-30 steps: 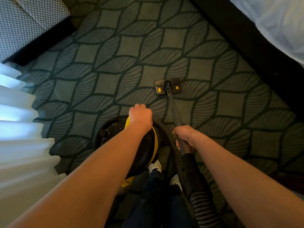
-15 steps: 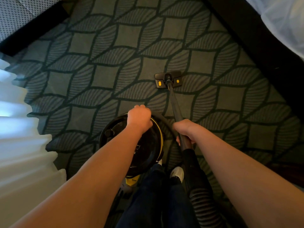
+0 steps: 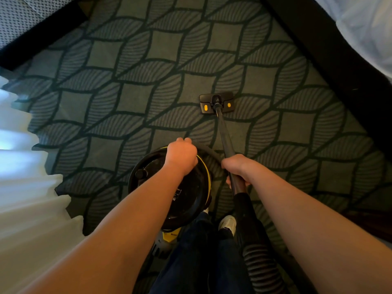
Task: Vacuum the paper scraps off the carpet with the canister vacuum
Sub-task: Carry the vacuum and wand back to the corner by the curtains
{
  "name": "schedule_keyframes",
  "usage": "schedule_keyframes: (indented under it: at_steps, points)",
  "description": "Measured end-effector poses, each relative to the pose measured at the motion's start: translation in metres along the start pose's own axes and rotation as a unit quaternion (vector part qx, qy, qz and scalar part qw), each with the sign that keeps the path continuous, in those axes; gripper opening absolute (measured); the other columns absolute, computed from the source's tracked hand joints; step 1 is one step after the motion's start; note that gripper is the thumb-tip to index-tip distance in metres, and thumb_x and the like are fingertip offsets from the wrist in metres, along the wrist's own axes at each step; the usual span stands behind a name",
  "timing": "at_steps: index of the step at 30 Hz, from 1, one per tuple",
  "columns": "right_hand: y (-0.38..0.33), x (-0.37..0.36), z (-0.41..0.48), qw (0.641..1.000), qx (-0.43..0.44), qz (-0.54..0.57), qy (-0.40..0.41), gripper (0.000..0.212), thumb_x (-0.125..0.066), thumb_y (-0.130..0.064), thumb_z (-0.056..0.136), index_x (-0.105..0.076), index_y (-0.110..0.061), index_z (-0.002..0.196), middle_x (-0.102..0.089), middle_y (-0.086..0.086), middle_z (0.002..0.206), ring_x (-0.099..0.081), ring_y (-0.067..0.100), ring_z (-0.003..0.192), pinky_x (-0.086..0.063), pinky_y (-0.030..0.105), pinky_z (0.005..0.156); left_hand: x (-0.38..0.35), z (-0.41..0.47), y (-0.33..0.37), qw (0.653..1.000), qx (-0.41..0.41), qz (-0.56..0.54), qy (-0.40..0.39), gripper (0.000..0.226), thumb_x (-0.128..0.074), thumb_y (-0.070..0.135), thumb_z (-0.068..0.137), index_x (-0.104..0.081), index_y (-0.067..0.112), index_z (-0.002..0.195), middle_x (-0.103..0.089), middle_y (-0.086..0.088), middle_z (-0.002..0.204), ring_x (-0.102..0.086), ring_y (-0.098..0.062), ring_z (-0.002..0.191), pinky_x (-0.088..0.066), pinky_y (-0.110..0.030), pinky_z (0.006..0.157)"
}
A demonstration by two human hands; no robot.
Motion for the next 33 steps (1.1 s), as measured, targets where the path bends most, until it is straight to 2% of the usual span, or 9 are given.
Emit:
schedule_keyframes:
  at_steps: [4,6,10,14,19,24,29,33]
  points:
    - [-0.001,-0.001,-0.004,1.0,0.0,-0.004,-0.004,0.021,-0.046,-0.021,0.1,-0.049,-0.008,0.083,-0.059,0.011,0.072,-0.057,0.02,0.059,-0.052,0.032,0.062,0.0,0.001,0.001,1.0,-0.011,0.023,0.006,0.034,-0.046,0.037,0.099,-0.066,0.012,0.112,-0.054,-0.005,0.112,-0.055,-0.022,0.099,-0.037,-0.03,0.063]
    - [-0.001,-0.003,-0.003,1.0,-0.001,-0.007,0.001,0.021,-0.047,-0.022,0.099,-0.049,-0.008,0.083,-0.06,0.011,0.072,-0.058,0.021,0.061,-0.054,0.033,0.067,-0.002,0.002,0.002,0.999,-0.018,0.031,0.001,0.035,-0.045,0.039,0.099,-0.065,0.013,0.113,-0.054,-0.005,0.112,-0.055,-0.021,0.098,-0.037,-0.031,0.064]
    - [-0.004,-0.008,-0.002,1.0,-0.004,-0.013,0.013,0.021,-0.047,-0.024,0.098,-0.05,-0.009,0.085,-0.062,0.011,0.072,-0.062,0.023,0.066,-0.057,0.041,0.09,-0.004,0.004,0.001,0.999,-0.026,0.026,-0.007,0.037,-0.045,0.04,0.098,-0.065,0.013,0.112,-0.055,-0.005,0.112,-0.057,-0.022,0.097,-0.036,-0.031,0.065]
    - [-0.005,-0.008,-0.004,1.0,-0.006,-0.013,0.009,0.02,-0.046,-0.022,0.099,-0.048,-0.008,0.085,-0.06,0.011,0.072,-0.06,0.021,0.062,-0.056,0.039,0.086,-0.002,0.004,-0.001,0.999,-0.039,0.028,0.001,0.036,-0.044,0.038,0.097,-0.066,0.012,0.107,-0.057,-0.005,0.107,-0.059,-0.022,0.091,-0.035,-0.031,0.062]
    - [-0.005,-0.005,-0.006,1.0,-0.008,-0.006,0.004,0.019,-0.045,-0.022,0.1,-0.047,-0.006,0.112,-0.06,0.011,0.074,-0.059,0.02,0.063,-0.056,0.038,0.087,-0.004,0.0,-0.006,0.999,-0.042,0.023,0.005,0.04,-0.04,0.04,0.097,-0.067,0.011,0.102,-0.055,-0.004,0.097,-0.058,-0.021,0.08,-0.037,-0.031,0.061]
    - [-0.003,-0.004,-0.005,1.0,-0.006,-0.003,0.01,0.02,-0.046,-0.022,0.1,-0.047,-0.006,0.113,-0.06,0.011,0.074,-0.06,0.02,0.063,-0.057,0.038,0.088,-0.008,0.0,-0.005,1.0,-0.024,0.012,0.013,0.039,-0.04,0.04,0.097,-0.067,0.012,0.1,-0.051,-0.002,0.092,-0.048,-0.018,0.068,-0.033,-0.031,0.056]
    - [0.006,-0.006,0.002,1.0,-0.01,-0.003,0.019,0.021,-0.046,-0.025,0.099,-0.048,-0.007,0.111,-0.061,0.011,0.076,-0.061,0.022,0.07,-0.056,0.042,0.092,-0.009,0.003,-0.003,0.999,-0.009,0.006,0.031,0.034,-0.043,0.038,0.095,-0.06,0.012,0.109,-0.058,-0.004,0.101,-0.059,-0.021,0.076,-0.034,-0.031,0.056]
    - [0.011,0.0,0.006,1.0,-0.009,-0.008,0.023,0.03,-0.047,-0.025,0.096,-0.054,-0.005,0.117,-0.063,0.012,0.073,-0.062,0.024,0.066,-0.058,0.041,0.085,-0.008,0.008,-0.003,0.999,-0.002,0.009,0.032,0.034,-0.044,0.038,0.095,-0.059,0.012,0.112,-0.06,-0.005,0.104,-0.063,-0.022,0.082,-0.034,-0.032,0.056]
Point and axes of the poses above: each hand's wrist, its own z-axis towards the middle knuckle, its own x-axis out of the back of the hand, y = z × x, the point moved 7 cm from there along z, towards the middle knuckle
